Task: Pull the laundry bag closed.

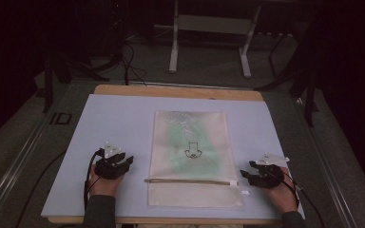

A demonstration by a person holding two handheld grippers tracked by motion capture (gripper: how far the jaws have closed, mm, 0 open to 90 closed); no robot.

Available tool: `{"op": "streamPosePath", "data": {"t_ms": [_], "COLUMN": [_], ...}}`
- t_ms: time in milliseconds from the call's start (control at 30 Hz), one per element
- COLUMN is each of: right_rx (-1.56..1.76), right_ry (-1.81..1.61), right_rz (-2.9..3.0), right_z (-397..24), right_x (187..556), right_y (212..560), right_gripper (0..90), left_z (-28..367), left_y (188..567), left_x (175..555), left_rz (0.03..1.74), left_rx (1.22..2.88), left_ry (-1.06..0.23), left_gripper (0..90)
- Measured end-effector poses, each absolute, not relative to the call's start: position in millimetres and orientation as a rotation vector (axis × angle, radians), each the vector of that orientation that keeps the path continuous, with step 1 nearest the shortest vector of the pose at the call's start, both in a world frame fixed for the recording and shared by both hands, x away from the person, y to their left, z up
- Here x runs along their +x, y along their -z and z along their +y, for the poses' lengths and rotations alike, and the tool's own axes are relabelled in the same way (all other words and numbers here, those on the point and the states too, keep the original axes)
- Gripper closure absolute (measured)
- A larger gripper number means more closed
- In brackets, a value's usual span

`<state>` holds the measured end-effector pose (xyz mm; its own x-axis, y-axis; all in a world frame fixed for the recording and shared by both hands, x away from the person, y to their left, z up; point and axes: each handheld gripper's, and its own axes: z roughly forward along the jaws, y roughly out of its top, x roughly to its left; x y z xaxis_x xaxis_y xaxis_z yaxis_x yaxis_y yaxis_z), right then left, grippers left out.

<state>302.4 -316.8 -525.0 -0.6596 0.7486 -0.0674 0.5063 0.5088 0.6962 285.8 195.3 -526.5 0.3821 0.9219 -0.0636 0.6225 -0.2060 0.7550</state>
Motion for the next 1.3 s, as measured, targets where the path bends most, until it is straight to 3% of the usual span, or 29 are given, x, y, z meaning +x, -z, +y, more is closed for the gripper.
{"op": "streamPosePath", "data": {"t_ms": [500, 1300], "right_rx": [0.942, 0.708], "right_ry": [-0.808, -0.748], "right_rz": [2.518, 2.669], "right_z": [-296.8, -256.9], "right_x": [296.1, 304.8], "right_y": [515.8, 491.3], "right_gripper": [52.7, 53.4], "left_z": [194.4, 190.4], "left_y": [525.5, 526.5], "left_x": [285.2, 284.6], "left_rz": [1.25, 1.222], "left_rx": [1.951, 1.981], "left_ry": [-0.473, -0.453], "left_gripper": [64.3, 63.7]}}
